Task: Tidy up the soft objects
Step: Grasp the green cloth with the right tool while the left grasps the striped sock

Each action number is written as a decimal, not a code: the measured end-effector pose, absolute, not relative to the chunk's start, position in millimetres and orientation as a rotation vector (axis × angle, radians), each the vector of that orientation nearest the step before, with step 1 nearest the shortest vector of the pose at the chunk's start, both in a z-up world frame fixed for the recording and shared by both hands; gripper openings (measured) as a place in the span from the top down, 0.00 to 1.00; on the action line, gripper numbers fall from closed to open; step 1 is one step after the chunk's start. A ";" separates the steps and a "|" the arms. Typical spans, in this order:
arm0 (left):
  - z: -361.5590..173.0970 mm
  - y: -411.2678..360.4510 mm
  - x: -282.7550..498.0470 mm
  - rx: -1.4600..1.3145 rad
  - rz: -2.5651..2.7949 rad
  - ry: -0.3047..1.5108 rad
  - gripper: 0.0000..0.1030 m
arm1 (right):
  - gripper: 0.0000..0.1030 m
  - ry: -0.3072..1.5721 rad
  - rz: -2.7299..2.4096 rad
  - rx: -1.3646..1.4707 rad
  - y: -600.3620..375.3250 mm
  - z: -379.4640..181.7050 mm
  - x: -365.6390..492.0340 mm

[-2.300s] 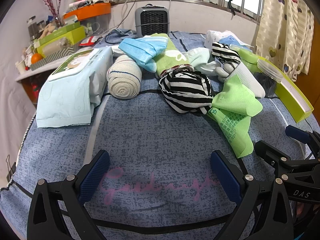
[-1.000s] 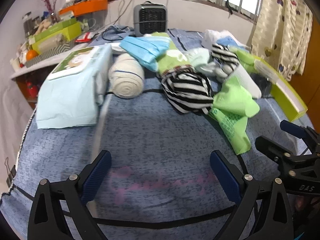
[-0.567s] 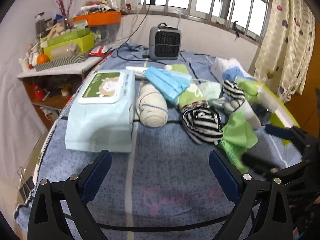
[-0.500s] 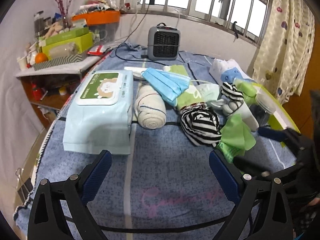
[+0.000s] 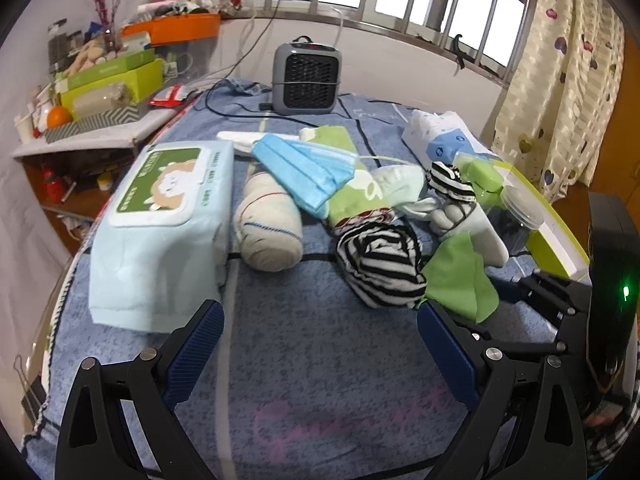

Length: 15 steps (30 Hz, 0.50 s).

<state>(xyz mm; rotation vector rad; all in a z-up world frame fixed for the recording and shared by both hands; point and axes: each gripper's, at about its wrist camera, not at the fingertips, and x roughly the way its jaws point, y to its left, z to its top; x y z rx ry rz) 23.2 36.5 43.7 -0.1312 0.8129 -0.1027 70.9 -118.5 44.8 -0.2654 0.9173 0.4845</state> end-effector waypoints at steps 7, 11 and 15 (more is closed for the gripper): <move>40.8 22.5 43.6 -0.128 -0.141 0.837 0.05 | 0.80 0.923 0.501 -0.194 -127.1 46.3 69.4; 36.3 14.0 53.1 -0.110 -0.150 0.853 0.07 | 0.88 0.922 0.489 -0.147 -138.0 49.4 69.5; 31.7 6.5 63.2 -0.090 -0.149 0.867 0.15 | 0.91 0.907 0.472 -0.108 -150.4 54.3 65.7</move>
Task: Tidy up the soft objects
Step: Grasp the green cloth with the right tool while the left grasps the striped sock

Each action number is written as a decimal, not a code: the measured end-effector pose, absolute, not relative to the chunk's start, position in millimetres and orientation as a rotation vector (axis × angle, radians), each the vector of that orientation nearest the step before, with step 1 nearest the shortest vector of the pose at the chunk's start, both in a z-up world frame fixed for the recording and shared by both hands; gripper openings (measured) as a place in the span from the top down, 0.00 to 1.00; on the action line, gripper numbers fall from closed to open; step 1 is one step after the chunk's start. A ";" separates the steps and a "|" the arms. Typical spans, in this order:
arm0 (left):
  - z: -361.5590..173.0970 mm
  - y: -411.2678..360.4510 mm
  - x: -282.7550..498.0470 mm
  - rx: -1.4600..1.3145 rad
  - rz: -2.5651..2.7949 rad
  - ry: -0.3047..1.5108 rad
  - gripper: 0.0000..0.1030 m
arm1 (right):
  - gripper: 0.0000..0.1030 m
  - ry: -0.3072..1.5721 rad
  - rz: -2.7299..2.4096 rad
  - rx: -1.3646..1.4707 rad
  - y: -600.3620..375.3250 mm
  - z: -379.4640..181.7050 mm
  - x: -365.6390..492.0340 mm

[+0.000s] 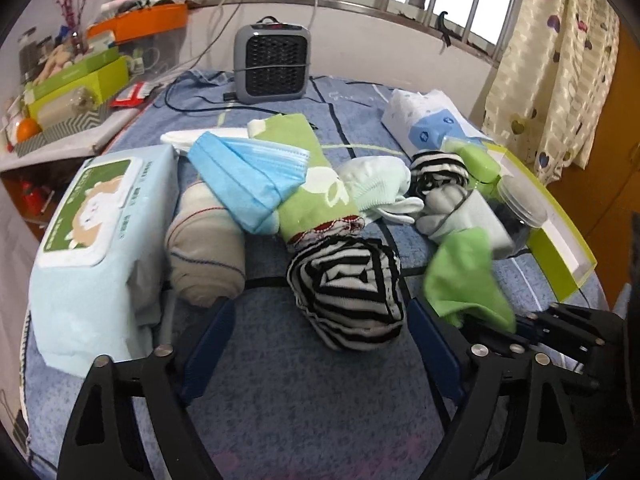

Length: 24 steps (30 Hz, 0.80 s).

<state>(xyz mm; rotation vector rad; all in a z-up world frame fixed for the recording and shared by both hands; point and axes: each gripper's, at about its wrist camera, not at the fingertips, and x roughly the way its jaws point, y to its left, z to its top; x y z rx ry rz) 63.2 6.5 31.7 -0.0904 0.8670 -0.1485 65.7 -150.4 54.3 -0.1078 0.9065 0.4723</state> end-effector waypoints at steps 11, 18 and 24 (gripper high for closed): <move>15.0 -0.2 81.3 -0.057 -0.099 0.914 0.45 | 0.91 0.857 0.460 -0.034 -178.9 70.5 50.2; 17.8 -1.7 81.4 -0.062 -0.126 0.903 0.87 | 0.91 0.830 0.445 -0.016 -189.8 78.6 45.1; 30.8 -3.3 71.2 -0.074 -0.153 0.865 0.91 | 0.91 0.800 0.428 -0.019 -197.5 87.1 40.9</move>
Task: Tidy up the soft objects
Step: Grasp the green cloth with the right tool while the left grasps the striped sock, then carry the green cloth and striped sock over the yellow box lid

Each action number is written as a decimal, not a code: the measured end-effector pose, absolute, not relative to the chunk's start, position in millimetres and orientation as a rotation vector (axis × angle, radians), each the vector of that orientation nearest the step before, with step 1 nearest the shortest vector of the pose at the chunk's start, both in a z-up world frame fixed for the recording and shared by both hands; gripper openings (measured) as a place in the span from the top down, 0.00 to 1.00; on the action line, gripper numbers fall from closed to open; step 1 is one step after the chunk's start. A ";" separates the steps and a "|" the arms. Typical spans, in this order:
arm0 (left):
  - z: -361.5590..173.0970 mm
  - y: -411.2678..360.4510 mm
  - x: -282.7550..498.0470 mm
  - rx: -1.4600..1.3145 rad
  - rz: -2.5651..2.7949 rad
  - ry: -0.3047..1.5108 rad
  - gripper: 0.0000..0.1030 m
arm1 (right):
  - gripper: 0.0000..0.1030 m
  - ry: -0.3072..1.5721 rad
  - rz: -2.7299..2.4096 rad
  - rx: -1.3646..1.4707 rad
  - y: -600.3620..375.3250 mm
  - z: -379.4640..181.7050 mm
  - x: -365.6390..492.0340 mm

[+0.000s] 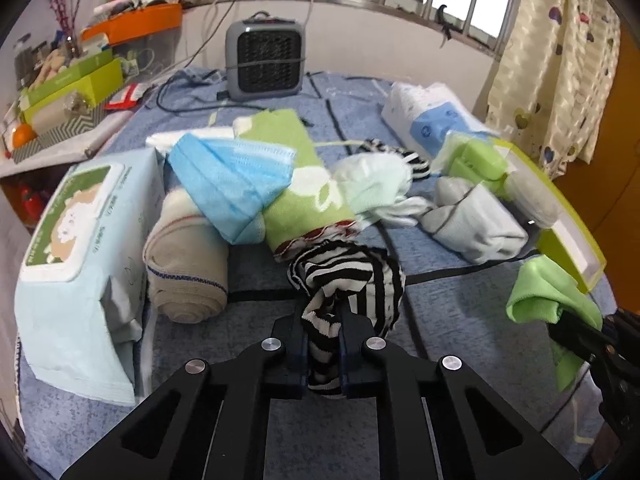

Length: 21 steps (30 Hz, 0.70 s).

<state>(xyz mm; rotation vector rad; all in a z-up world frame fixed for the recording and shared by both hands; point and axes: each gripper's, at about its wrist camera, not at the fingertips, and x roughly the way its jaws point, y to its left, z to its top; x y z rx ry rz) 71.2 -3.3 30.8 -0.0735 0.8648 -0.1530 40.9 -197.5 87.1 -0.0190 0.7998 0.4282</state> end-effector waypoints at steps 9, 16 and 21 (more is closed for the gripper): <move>71.3 -31.2 62.0 -0.050 -0.275 0.771 0.90 | 0.91 0.728 0.340 -0.027 -225.3 116.8 37.8; 95.4 -70.0 73.1 -0.043 -0.393 0.731 0.91 | 0.91 0.696 0.237 -0.014 -261.6 135.4 43.5; 104.9 -102.7 85.6 -0.036 -0.468 0.728 0.90 | 0.91 0.689 0.161 0.005 -290.2 137.4 54.9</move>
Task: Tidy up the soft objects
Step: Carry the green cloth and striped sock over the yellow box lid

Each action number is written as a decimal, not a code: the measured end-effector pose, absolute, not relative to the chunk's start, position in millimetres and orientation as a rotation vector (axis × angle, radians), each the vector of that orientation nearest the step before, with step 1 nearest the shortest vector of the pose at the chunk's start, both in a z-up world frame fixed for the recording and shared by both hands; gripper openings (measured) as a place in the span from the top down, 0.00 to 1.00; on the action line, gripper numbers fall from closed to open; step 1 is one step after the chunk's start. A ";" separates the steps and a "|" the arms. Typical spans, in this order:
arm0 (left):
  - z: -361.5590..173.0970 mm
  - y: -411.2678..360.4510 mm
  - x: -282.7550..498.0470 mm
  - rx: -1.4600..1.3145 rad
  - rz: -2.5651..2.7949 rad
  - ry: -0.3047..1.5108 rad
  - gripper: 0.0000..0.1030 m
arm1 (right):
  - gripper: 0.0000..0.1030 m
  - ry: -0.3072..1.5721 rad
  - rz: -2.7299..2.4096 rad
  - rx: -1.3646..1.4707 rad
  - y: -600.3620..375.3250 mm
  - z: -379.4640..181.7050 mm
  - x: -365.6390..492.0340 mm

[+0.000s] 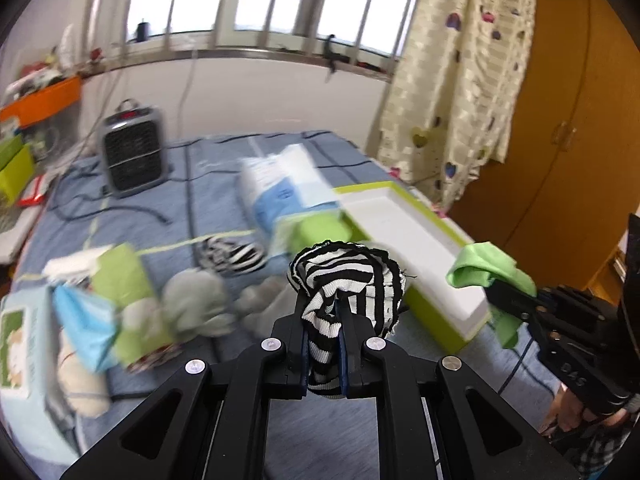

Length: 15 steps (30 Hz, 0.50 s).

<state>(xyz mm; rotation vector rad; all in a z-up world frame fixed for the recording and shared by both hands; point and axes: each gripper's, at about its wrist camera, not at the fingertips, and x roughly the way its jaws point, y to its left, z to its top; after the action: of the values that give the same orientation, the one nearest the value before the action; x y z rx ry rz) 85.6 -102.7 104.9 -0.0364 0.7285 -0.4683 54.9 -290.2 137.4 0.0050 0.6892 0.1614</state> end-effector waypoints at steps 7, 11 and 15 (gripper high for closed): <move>109.7 -151.8 108.0 -0.011 -0.566 0.738 0.90 | 0.91 0.725 0.057 0.036 -329.9 124.0 71.4; 106.8 -178.8 119.5 0.005 -0.613 0.757 0.90 | 0.91 0.757 0.019 0.043 -343.4 111.8 79.1; 98.2 -207.5 130.4 0.035 -0.649 0.785 0.90 | 0.91 0.780 0.000 0.032 -349.7 102.2 84.7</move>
<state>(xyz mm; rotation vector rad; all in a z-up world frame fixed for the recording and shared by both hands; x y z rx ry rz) 130.4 -207.5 98.2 0.0351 0.7851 -0.6495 84.7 -349.7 102.2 0.0324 0.7799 0.0001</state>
